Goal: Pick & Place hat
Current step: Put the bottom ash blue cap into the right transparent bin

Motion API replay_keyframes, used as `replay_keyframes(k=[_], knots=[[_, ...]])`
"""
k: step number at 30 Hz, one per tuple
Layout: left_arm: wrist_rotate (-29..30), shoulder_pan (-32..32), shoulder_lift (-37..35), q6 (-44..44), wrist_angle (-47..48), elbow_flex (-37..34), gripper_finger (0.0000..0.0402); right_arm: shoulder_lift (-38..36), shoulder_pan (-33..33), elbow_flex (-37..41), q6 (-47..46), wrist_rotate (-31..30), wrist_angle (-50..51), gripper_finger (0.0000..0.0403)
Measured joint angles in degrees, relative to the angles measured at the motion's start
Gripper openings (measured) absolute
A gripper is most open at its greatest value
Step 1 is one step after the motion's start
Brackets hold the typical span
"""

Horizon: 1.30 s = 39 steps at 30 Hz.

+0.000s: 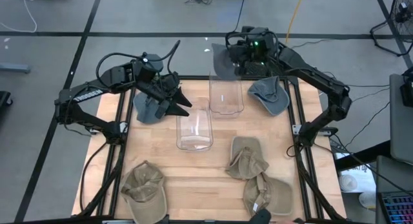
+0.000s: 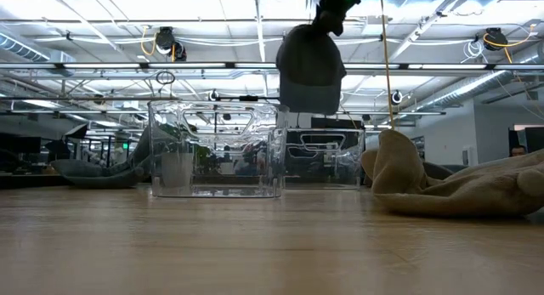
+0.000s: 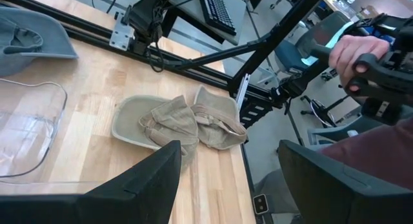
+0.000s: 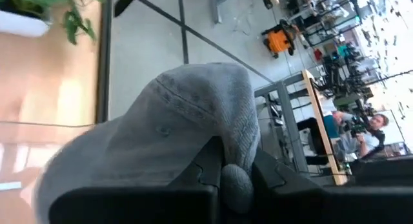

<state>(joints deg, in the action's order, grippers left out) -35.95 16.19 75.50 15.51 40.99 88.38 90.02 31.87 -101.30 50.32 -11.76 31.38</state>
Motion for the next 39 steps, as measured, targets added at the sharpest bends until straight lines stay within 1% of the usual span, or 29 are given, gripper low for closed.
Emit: replay_keyframes(k=[2, 4, 7, 13, 17, 23, 30, 34, 39], knots=[[0.0, 0.0, 0.0, 0.0, 0.0, 0.0, 0.0269, 0.6, 0.7, 0.1, 0.0, 0.7, 1.4, 0.0017], [0.0, 0.0, 0.0, 0.0, 0.0, 0.0, 0.0269, 1.9, 0.7, 0.0, -0.3, 2.5, 0.6, 0.0017], [0.0, 0.0, 0.0, 0.0, 0.0, 0.0, 0.0269, 3.6, 1.2, 0.1, -1.0, 2.8, 2.2, 0.0017], [0.0, 0.0, 0.0, 0.1, 0.0, 0.0, 0.0269, 6.6, 1.9, 0.0, -1.2, 3.1, 1.4, 0.0017], [0.0, 0.0, 0.0, 0.2, 0.0, 0.0, 0.0269, 8.5, 2.7, 0.0, -2.2, 5.9, 2.1, 0.0017], [0.1, 0.0, 0.0, 0.2, 0.0, 0.0, 0.0269, 10.7, 3.4, 0.0, -2.9, 7.2, 2.1, 0.0017], [0.1, 0.0, 0.0, 0.1, 0.1, 0.0, 0.0269, 12.1, 3.4, 0.0, -5.0, 7.9, 3.1, 0.0017], [0.1, 0.0, 0.0, -0.3, 0.9, 0.0, 0.0269, 12.3, 3.8, 0.1, -6.5, 10.6, 4.2, 0.0017], [0.1, 0.0, 0.0, -0.3, 1.8, 0.0, 0.0269, 12.2, 4.0, 4.0, -7.3, 10.4, 1.5, 0.0017]])
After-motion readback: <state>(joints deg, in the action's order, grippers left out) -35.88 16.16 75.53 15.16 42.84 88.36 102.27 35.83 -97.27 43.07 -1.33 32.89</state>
